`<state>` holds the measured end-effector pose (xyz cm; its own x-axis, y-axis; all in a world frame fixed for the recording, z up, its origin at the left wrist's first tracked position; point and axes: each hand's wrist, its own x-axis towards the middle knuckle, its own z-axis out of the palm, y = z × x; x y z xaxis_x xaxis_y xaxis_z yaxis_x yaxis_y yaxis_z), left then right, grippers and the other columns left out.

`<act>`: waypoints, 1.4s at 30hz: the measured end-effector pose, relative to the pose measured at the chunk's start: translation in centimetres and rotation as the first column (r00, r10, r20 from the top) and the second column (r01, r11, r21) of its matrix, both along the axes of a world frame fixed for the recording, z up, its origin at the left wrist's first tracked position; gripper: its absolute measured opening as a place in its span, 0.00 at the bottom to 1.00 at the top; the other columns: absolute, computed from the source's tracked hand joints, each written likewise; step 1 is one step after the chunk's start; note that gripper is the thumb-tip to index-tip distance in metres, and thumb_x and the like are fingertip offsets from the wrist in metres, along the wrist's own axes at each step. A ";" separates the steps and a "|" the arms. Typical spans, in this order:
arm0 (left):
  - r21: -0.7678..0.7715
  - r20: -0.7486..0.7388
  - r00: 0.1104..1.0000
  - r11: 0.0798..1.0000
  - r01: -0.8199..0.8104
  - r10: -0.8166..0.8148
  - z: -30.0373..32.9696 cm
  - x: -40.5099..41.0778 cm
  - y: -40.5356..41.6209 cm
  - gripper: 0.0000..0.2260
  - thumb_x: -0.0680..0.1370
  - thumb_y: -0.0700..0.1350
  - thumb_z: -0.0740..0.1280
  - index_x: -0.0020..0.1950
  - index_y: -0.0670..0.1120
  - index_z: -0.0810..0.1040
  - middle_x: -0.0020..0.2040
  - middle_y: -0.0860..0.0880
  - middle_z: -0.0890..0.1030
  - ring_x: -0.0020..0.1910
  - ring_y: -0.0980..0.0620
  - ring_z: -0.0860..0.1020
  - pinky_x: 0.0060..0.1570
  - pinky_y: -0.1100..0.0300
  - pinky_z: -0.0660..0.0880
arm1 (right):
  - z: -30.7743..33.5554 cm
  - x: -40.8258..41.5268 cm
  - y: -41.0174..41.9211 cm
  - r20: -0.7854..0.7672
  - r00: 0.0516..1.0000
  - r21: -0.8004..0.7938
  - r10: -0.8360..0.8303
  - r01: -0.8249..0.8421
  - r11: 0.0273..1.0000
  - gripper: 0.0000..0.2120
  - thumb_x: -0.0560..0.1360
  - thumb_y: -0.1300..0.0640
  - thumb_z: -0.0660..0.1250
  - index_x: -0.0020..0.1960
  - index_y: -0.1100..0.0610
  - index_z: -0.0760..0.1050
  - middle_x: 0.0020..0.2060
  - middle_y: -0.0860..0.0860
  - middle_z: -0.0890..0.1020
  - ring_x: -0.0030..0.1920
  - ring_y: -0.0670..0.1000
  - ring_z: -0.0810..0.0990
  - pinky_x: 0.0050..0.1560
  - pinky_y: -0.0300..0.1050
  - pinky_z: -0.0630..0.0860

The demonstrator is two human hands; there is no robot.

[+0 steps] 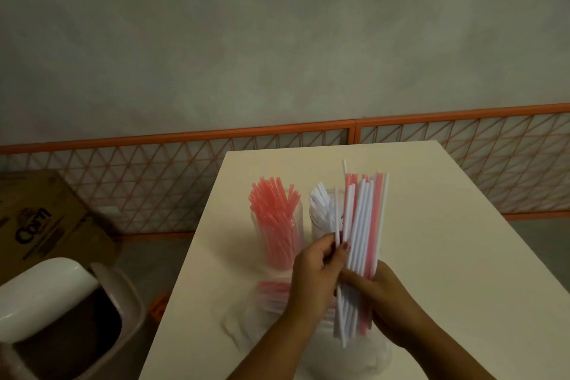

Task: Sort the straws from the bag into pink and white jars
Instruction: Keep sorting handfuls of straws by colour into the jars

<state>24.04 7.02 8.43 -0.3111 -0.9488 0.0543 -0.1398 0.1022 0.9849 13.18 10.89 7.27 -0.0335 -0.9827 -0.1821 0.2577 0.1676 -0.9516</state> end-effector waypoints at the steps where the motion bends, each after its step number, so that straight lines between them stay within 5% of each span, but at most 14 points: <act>1: 0.001 -0.016 1.000 1.000 -0.020 0.020 0.1 -0.2 0.0 0.08 0.78 0.45 0.63 0.54 0.56 0.77 0.44 0.64 0.82 0.48 0.62 0.81 0.48 0.64 0.79 | 0.0 -0.2 0.0 -0.003 1.000 -0.005 -0.017 0.017 1.000 0.22 0.66 0.56 0.69 0.59 0.59 0.73 0.46 0.59 0.83 0.46 0.56 0.84 0.45 0.45 0.81; 8: -0.009 -0.112 0.974 0.980 -0.197 0.194 0.3 -2.1 -0.2 0.10 0.74 0.39 0.69 0.42 0.55 0.79 0.40 0.59 0.84 0.44 0.56 0.83 0.47 0.56 0.81 | 0.2 -0.9 0.4 -0.011 0.994 -0.019 -0.113 0.113 0.993 0.22 0.62 0.52 0.71 0.55 0.56 0.76 0.45 0.56 0.85 0.46 0.56 0.84 0.49 0.48 0.81; 14: -0.008 -0.117 0.966 0.973 -0.231 0.229 0.5 -3.2 -0.6 0.05 0.75 0.43 0.67 0.43 0.53 0.80 0.43 0.51 0.84 0.46 0.51 0.82 0.47 0.51 0.81 | -0.3 -1.4 0.4 -0.019 0.993 0.016 -0.115 0.115 0.993 0.27 0.65 0.50 0.71 0.61 0.58 0.72 0.48 0.57 0.83 0.47 0.55 0.84 0.50 0.49 0.81; 21: -0.080 -0.002 0.987 0.984 -0.157 0.158 0.1 -4.7 -0.9 0.06 0.77 0.43 0.65 0.44 0.54 0.75 0.43 0.55 0.81 0.45 0.58 0.80 0.48 0.64 0.78 | -0.3 -1.1 -0.1 -0.022 0.986 0.017 -0.163 0.164 0.986 0.19 0.71 0.52 0.67 0.60 0.56 0.72 0.48 0.54 0.83 0.47 0.51 0.84 0.46 0.42 0.81; 26: -0.158 0.092 0.986 0.980 -0.122 0.138 -1.1 -5.7 -1.1 0.02 0.78 0.45 0.64 0.49 0.48 0.73 0.45 0.53 0.79 0.46 0.61 0.79 0.44 0.73 0.75 | -0.4 -0.9 -0.2 -0.093 0.971 0.002 -0.221 0.223 0.975 0.16 0.76 0.55 0.63 0.64 0.54 0.72 0.52 0.51 0.83 0.51 0.50 0.82 0.54 0.47 0.80; 32: -0.252 0.161 0.976 0.962 -0.104 0.147 -1.7 -6.7 -0.6 0.11 0.78 0.47 0.62 0.59 0.45 0.71 0.54 0.49 0.76 0.54 0.57 0.76 0.49 0.78 0.69 | -0.2 -1.2 -0.2 -0.192 0.947 -0.080 -0.259 0.247 0.966 0.10 0.79 0.58 0.60 0.51 0.43 0.75 0.50 0.48 0.83 0.53 0.48 0.82 0.57 0.51 0.78; 38: -0.235 0.221 0.967 0.969 -0.073 0.126 -1.6 -7.2 -1.2 0.13 0.78 0.50 0.62 0.60 0.46 0.70 0.55 0.49 0.75 0.56 0.54 0.75 0.57 0.64 0.73 | 0.1 -1.2 -0.3 -0.221 0.946 -0.095 -0.235 0.219 0.971 0.10 0.80 0.61 0.57 0.55 0.48 0.70 0.55 0.55 0.80 0.59 0.53 0.78 0.63 0.53 0.74; 42: -0.199 0.215 0.970 0.977 -0.071 0.114 -1.3 -7.4 -1.5 0.13 0.78 0.51 0.62 0.57 0.46 0.70 0.53 0.48 0.77 0.53 0.54 0.77 0.53 0.66 0.75 | 0.3 -1.4 -0.5 -0.197 0.951 -0.119 -0.237 0.217 0.969 0.12 0.80 0.60 0.56 0.56 0.44 0.69 0.51 0.45 0.80 0.55 0.45 0.78 0.58 0.43 0.75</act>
